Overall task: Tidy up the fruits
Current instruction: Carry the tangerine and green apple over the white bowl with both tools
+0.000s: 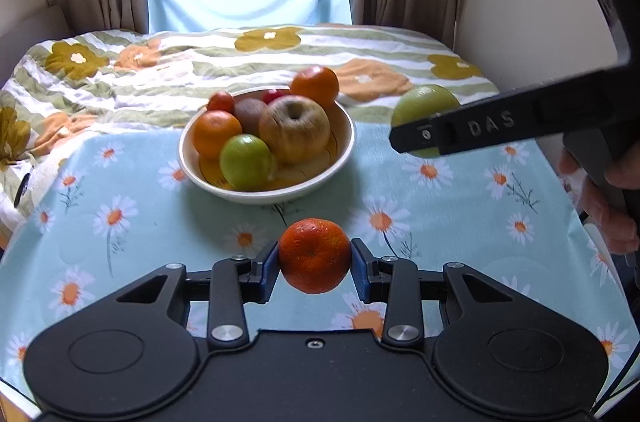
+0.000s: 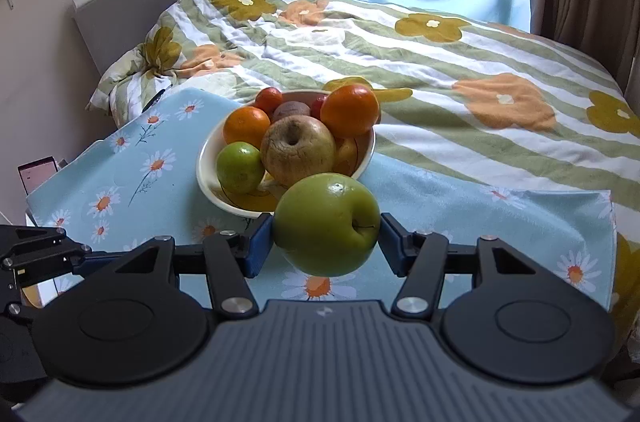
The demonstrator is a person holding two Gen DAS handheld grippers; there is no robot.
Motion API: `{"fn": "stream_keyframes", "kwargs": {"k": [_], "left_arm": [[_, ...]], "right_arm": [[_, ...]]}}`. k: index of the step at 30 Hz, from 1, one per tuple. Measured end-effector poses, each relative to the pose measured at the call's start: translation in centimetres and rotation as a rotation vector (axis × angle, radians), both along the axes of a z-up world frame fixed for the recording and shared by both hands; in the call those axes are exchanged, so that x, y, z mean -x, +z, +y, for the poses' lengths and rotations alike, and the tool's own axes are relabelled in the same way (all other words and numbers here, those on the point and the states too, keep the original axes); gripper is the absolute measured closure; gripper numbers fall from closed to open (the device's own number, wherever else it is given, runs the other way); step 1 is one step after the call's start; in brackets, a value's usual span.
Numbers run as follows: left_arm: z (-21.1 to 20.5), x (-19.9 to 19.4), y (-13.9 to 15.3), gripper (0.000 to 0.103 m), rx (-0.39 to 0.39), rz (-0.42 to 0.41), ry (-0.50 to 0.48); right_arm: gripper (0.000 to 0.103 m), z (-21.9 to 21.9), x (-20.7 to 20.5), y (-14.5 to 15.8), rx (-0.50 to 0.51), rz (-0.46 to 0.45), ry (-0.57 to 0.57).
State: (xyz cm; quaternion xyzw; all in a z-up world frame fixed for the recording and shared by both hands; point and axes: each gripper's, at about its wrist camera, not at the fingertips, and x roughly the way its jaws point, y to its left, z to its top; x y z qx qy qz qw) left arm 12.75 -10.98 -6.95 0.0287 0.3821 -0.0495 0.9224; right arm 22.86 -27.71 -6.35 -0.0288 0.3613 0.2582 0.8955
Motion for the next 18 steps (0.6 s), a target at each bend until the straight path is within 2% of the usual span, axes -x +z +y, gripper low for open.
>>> {"fn": "stream_keyframes", "kwargs": {"k": [9, 18], "left_arm": [[4.7, -2.9, 3.6, 0.062, -0.025, -0.055, -0.056], [8.3, -8.4, 5.5, 0.062, -0.028, -0.074, -0.173]], "right_arm": [[0.031, 2.8, 0.9, 3.0, -0.028, 0.001, -0.094], [0.031, 5.9, -0.8, 4.3, -0.056, 0.021, -0.223]]}}
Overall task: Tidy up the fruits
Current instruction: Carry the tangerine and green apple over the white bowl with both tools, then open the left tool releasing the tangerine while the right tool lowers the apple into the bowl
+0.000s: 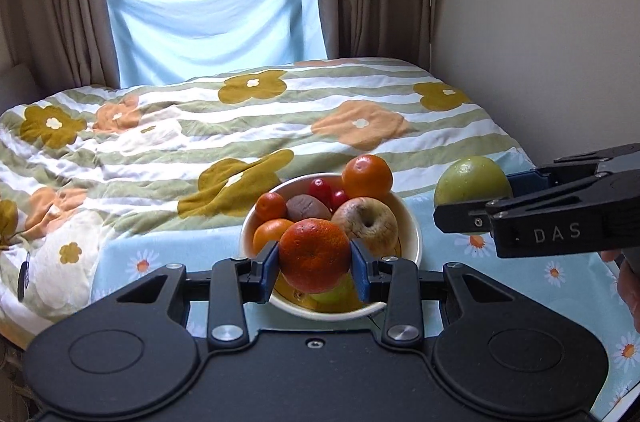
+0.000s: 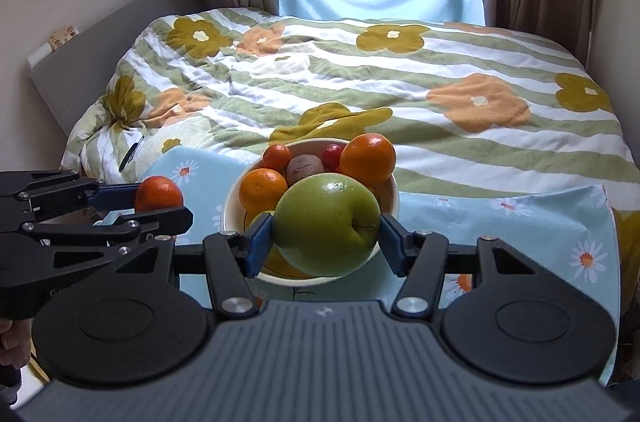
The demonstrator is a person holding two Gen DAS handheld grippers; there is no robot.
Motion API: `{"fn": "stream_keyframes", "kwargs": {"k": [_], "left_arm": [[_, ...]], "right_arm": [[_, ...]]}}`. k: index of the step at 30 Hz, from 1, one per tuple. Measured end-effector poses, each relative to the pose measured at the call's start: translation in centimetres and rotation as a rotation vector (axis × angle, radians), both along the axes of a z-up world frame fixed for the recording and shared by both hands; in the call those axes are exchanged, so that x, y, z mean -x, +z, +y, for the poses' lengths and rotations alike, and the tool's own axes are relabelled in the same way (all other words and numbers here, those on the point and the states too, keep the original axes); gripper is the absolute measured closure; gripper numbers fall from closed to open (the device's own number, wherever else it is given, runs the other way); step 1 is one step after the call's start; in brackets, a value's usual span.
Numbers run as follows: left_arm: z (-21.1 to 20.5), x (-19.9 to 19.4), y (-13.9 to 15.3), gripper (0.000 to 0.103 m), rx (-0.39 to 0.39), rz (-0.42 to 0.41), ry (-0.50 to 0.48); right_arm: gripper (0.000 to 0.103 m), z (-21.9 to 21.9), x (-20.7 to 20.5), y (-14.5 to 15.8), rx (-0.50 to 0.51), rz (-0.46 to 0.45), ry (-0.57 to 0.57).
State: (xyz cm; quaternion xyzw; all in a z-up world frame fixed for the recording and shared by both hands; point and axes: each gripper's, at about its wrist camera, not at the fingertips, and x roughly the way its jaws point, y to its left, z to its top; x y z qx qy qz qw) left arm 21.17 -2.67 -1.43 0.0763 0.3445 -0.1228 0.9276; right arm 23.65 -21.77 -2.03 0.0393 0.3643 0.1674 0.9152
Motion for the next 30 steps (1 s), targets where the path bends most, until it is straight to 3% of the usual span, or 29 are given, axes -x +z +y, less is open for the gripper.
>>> {"fn": "stream_keyframes", "kwargs": {"k": [10, 19, 21, 23, 24, 30], "left_arm": [[1.0, -7.1, -2.5, 0.062, -0.026, 0.043, -0.153], [0.3, -10.7, -5.5, 0.061, -0.044, 0.094, -0.248], [0.4, -10.8, -5.7, 0.054, -0.046, 0.088, -0.254], [0.5, -10.6, -5.5, 0.015, -0.054, 0.064, -0.251], [0.7, -10.4, -5.2, 0.01, -0.051, 0.044, -0.249], [2.9, -9.2, -3.5, 0.008, -0.015, -0.001, -0.22]], "right_arm": [[0.031, 1.6, -3.1, -1.0, -0.01, 0.033, -0.162], [0.031, 1.6, -4.3, -2.3, 0.007, 0.074, -0.277], [0.031, 1.5, -4.3, -2.4, 0.004, 0.076, -0.296], [0.031, 1.4, -4.4, -2.3, 0.003, 0.075, -0.309], [0.031, 1.5, -4.4, -2.3, 0.006, 0.073, -0.311], [0.031, 2.0, -4.2, -1.6, 0.019, 0.057, -0.31]]}}
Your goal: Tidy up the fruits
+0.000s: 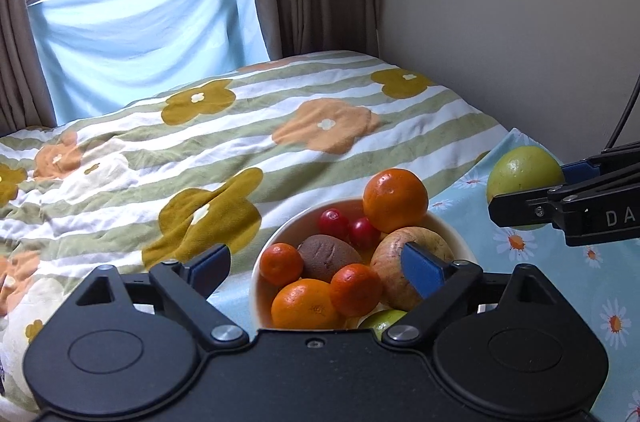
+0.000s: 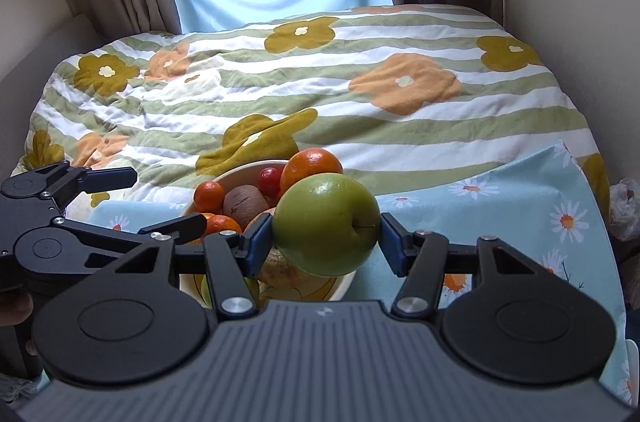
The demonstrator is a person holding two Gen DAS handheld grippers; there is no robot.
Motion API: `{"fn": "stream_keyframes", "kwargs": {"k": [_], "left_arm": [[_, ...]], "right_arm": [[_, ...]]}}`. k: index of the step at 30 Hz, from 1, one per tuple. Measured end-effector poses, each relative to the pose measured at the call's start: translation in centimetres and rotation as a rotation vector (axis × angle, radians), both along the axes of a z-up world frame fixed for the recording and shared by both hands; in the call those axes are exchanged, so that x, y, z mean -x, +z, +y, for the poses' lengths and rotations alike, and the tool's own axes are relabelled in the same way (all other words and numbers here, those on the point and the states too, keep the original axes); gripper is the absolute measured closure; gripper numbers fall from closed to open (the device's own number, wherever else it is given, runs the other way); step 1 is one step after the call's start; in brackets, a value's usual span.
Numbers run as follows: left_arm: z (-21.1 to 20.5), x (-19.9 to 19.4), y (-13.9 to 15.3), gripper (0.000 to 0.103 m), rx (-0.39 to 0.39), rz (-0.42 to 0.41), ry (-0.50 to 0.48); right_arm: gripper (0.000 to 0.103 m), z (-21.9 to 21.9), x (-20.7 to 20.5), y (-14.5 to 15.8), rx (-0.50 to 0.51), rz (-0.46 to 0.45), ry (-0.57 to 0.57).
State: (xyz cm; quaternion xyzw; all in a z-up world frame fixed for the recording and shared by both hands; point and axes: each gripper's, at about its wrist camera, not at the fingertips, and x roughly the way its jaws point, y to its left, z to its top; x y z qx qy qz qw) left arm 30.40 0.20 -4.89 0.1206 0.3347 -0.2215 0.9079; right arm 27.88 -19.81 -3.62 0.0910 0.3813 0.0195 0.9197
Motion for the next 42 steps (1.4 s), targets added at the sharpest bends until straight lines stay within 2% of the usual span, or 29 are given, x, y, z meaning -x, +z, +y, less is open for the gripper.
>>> {"fn": "stream_keyframes", "kwargs": {"k": [8, 15, 21, 32, 34, 36, 42], "left_arm": [[3.9, 1.7, 1.6, 0.008, 0.034, -0.017, 0.105], [5.7, 3.4, 1.6, 0.008, 0.04, -0.01, 0.169], [5.9, 4.2, 0.8, 0.008, 0.035, 0.004, 0.174], [6.0, 4.9, -0.3, 0.008, 0.024, 0.004, 0.171], [6.1, 5.0, -0.3, 0.008, 0.024, 0.004, 0.174], [6.3, 5.1, -0.4, 0.008, 0.027, 0.004, 0.177], [6.3, 5.7, -0.2, 0.008, 0.026, 0.0, 0.177]], "right_arm": [[0.031, 2.2, -0.1, 0.1, 0.011, 0.003, 0.063], [0.031, 4.4, 0.3, -1.8, 0.025, 0.037, 0.124], [0.031, 5.3, 0.9, -3.9, 0.034, 0.071, 0.147], [0.03, 6.0, 1.1, -5.8, 0.079, 0.04, 0.196], [0.025, 6.2, 1.4, -5.8, 0.088, 0.011, 0.203], [0.009, 6.5, 1.7, -5.7, 0.104, -0.013, 0.209], [0.007, 6.2, 2.1, -5.5, 0.104, -0.025, 0.203]]}}
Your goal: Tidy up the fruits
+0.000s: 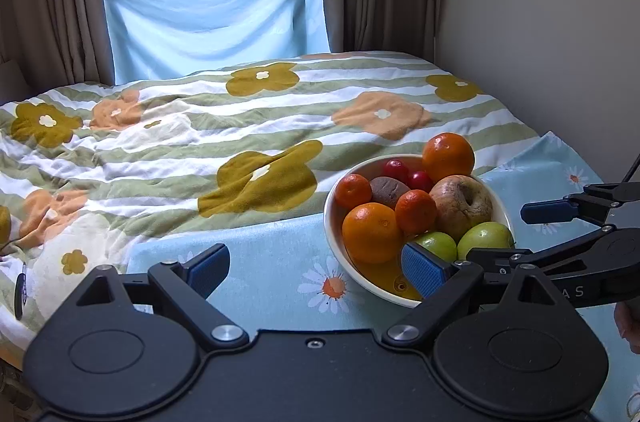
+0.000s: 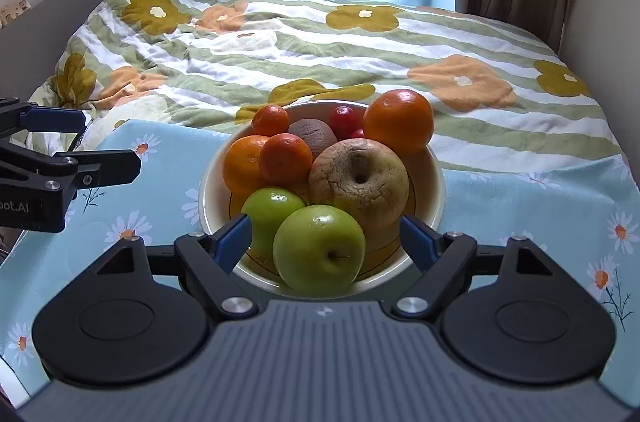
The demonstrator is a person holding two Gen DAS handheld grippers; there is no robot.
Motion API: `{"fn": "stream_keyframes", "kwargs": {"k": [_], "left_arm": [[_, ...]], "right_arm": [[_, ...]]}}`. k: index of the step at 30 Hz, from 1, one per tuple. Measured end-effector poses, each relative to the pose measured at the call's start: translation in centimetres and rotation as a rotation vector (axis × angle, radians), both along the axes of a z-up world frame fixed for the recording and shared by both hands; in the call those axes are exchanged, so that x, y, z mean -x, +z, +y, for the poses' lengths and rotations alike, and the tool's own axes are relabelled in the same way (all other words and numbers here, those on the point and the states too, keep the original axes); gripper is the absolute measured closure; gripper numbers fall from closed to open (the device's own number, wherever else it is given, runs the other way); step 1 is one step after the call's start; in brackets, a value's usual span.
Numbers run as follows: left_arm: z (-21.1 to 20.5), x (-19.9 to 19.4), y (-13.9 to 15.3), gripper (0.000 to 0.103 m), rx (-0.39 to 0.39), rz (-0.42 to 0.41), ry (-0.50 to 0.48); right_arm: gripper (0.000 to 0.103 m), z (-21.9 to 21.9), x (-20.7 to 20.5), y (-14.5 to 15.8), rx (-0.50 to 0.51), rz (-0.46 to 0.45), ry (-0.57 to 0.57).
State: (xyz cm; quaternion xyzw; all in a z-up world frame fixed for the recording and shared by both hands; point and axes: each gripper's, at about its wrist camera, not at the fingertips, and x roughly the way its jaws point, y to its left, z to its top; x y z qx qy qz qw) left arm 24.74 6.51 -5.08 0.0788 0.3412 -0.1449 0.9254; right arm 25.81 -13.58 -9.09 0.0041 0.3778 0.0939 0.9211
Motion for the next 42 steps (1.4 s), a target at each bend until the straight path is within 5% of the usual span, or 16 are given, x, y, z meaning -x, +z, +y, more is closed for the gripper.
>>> {"fn": "stream_keyframes", "kwargs": {"k": [9, 23, 42], "left_arm": [[-0.6, 2.3, 3.0, 0.008, 0.027, -0.045, 0.01], [-3.1, 11.6, 9.0, 0.0, 0.084, -0.11, 0.129], [-5.5, 17.6, 7.6, 0.0, 0.053, -0.074, 0.18]], "right_arm": [[0.007, -1.4, 2.6, 3.8, -0.003, -0.049, -0.033], [0.0, -5.9, 12.0, 11.9, -0.022, -0.078, -0.112], [0.0, -8.1, 19.2, 11.2, 0.051, -0.048, -0.245]]}}
